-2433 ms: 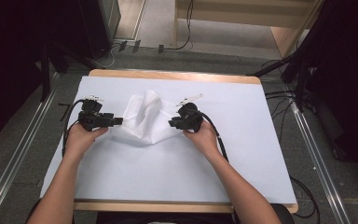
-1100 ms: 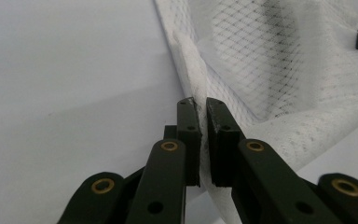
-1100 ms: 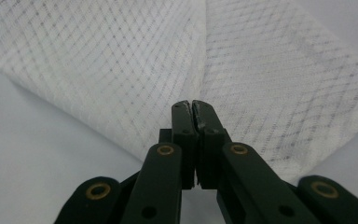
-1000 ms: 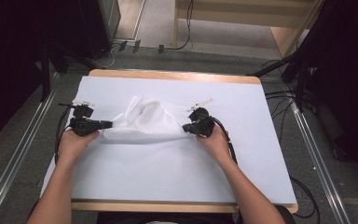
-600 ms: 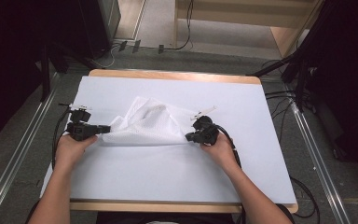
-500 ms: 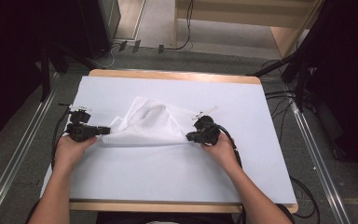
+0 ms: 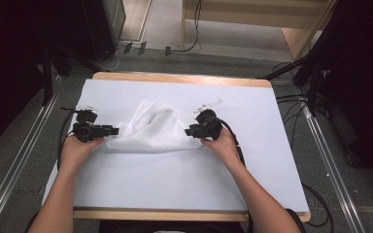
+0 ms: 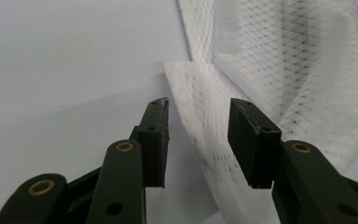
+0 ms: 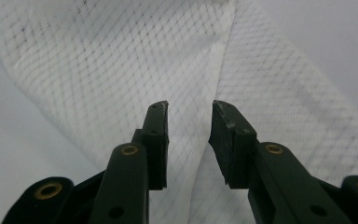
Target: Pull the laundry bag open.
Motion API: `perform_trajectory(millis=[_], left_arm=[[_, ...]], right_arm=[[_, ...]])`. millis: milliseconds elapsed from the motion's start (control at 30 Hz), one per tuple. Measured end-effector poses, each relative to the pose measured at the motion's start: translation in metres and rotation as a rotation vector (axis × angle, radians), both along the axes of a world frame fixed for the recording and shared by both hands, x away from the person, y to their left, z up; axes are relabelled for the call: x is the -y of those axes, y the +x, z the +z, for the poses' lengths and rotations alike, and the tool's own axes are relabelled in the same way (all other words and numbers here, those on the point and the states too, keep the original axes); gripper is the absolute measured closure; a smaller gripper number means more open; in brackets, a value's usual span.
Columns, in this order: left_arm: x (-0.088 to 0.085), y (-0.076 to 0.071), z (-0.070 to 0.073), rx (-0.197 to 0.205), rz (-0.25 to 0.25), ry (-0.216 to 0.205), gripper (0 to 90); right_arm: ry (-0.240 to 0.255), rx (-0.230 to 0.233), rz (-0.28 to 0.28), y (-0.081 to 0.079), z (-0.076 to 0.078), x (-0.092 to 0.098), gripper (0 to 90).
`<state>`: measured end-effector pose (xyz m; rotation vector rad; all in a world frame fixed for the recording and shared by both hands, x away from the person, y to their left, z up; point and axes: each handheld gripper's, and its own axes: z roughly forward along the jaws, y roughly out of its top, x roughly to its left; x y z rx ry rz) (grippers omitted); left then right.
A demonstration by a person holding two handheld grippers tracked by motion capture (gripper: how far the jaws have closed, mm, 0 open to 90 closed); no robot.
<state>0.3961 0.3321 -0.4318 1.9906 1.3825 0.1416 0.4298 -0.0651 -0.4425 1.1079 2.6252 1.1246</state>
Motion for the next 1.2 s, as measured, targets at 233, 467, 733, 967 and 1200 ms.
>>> perform_trajectory(millis=[233, 467, 733, 967, 1200], left_arm=[[0.006, 0.015, -0.002, 0.023, 0.005, 0.001, 60.8], [0.01, 0.019, -0.008, 0.004, 0.002, 0.021, 62.8], [0.01, 0.022, -0.013, -0.006, 0.005, 0.016, 63.9], [0.008, 0.024, -0.017, -0.03, 0.005, -0.002, 69.9], [0.008, 0.025, -0.021, -0.05, -0.006, -0.029, 85.5]], right_arm=[[0.013, -0.005, 0.001, 0.027, -0.002, -0.019, 67.9], [0.006, 0.012, 0.0, 0.053, -0.004, -0.042, 64.1], [-0.007, 0.024, -0.004, 0.073, -0.006, -0.061, 56.1], [-0.046, 0.025, -0.014, 0.081, -0.019, -0.078, 57.3], [-0.095, 0.053, 0.008, 0.073, -0.017, -0.087, 88.3]])
